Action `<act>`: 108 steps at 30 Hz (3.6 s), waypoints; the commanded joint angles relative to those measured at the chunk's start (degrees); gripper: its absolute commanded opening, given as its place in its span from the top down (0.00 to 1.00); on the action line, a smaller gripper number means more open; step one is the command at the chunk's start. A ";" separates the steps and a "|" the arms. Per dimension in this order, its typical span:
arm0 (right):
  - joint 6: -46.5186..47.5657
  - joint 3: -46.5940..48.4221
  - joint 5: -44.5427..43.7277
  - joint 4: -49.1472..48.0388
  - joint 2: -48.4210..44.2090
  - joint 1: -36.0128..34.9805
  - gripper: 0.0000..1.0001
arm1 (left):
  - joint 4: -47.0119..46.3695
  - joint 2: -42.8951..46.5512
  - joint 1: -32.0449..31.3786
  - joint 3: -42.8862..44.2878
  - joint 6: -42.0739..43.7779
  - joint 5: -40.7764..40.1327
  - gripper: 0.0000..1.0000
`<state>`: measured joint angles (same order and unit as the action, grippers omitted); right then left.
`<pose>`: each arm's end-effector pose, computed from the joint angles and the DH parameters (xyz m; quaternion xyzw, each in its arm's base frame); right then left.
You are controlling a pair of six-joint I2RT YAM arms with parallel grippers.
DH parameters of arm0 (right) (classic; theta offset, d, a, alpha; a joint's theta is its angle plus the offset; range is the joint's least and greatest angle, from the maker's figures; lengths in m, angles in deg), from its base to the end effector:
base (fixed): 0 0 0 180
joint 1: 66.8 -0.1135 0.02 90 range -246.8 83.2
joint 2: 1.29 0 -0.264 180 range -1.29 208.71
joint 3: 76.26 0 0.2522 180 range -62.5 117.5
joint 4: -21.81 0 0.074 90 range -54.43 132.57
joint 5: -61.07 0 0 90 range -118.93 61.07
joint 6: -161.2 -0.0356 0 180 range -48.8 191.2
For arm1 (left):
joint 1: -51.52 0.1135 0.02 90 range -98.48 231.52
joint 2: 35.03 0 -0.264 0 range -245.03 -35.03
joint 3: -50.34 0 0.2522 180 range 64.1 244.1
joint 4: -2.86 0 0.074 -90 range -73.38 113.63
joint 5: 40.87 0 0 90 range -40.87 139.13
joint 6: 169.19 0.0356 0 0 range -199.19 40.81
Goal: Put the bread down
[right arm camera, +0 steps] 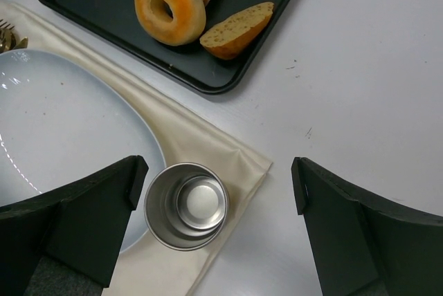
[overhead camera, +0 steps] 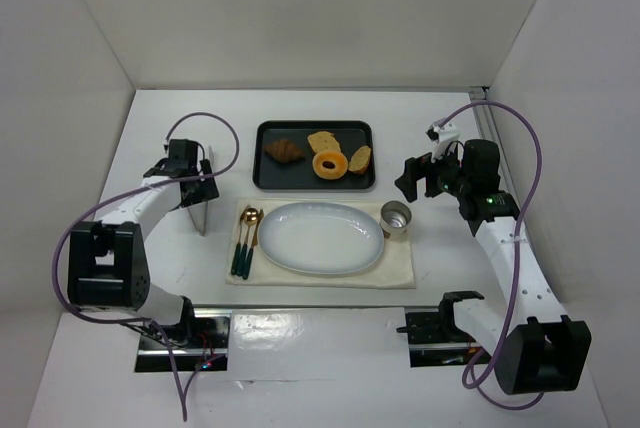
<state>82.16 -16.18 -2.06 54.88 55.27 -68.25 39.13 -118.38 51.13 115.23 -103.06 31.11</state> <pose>0.2178 0.0216 0.2971 -0.2071 0.8228 0.1595 0.5046 0.2910 0.0090 0.2078 -0.2380 0.9119 0.0830 0.3239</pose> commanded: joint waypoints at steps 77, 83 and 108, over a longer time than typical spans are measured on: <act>0.11 -0.10 0.81 -0.15 -2.68 0.14 0.00 | 4.21 12.95 -4.63 8.54 0.32 24.88 0.55; 0.11 -0.10 0.81 -0.15 -2.68 0.14 0.00 | 6.58 16.03 -6.30 10.21 1.46 26.19 0.51; 0.11 -0.10 0.29 -0.15 -3.21 0.14 0.00 | 8.97 9.01 -22.73 20.41 1.99 21.37 0.43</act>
<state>82.14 -16.18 -1.53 54.91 53.26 -68.25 49.49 -108.08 30.26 133.03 -101.80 54.06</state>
